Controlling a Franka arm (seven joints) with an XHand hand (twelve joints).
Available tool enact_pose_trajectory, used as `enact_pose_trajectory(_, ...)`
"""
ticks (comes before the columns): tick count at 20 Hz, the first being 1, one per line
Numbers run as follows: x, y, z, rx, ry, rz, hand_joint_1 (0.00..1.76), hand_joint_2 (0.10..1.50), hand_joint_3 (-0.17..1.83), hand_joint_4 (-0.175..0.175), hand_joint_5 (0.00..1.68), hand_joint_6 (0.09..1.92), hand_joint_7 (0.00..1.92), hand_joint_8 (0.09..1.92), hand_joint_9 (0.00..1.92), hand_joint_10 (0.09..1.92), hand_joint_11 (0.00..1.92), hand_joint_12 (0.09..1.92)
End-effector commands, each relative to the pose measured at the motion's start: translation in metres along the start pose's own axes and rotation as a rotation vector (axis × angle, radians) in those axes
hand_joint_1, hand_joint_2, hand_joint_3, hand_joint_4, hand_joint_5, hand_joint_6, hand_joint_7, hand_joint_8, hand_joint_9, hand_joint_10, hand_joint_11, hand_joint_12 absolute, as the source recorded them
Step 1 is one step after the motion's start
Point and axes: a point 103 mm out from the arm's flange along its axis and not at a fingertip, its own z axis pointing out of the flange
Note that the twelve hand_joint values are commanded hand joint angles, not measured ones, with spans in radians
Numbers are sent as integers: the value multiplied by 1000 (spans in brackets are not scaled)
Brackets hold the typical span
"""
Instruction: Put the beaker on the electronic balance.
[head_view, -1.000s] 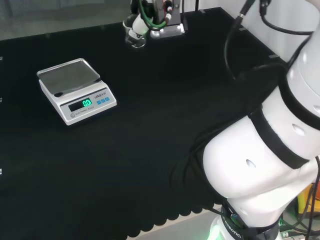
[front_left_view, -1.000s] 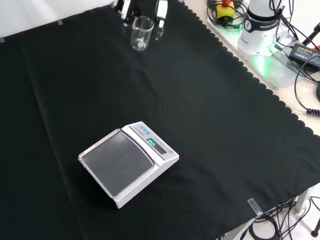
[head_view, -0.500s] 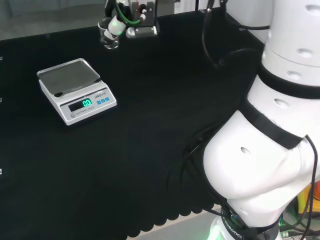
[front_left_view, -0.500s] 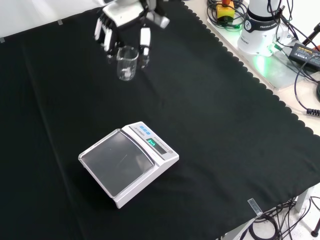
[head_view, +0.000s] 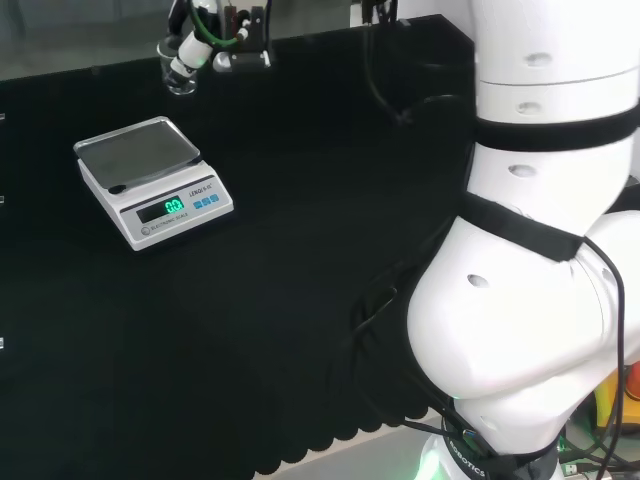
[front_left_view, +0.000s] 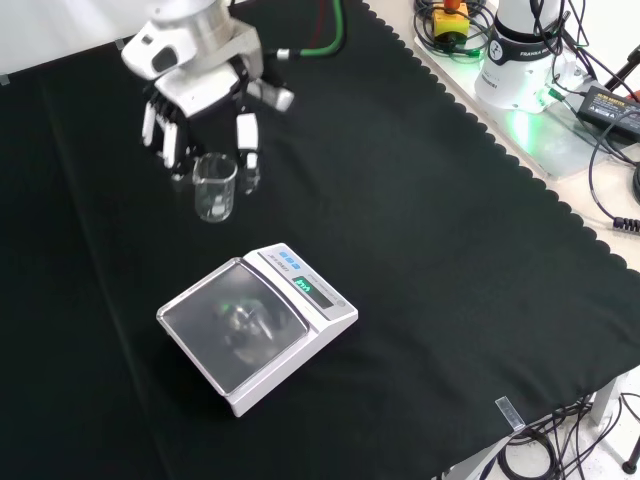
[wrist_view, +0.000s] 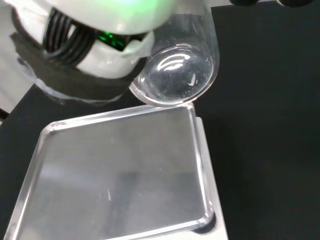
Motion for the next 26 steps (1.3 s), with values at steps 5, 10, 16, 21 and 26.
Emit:
enact_pose_trajectory(5, 34, 55, 58, 110, -2, -96, 1139, 547, 860, 175, 1295, 738, 1757, 201, 1648, 263, 956, 1153)
enact_pose_trajectory(10, 45, 57, 77, 144, 4, -108, 1140, 545, 863, 175, 1296, 738, 1758, 199, 1649, 261, 957, 1152)
enact_pose_trajectory(16, 52, 58, 97, 179, 13, -108, 1140, 544, 865, 175, 1297, 738, 1759, 197, 1650, 259, 958, 1151)
enact_pose_trajectory(21, 49, 62, 110, 204, 28, -104, 1140, 543, 866, 175, 1297, 738, 1761, 196, 1652, 257, 958, 1151)
enact_pose_trajectory(26, 39, 66, 122, 229, 30, -86, 1140, 543, 867, 175, 1297, 739, 1762, 194, 1653, 256, 958, 1150)
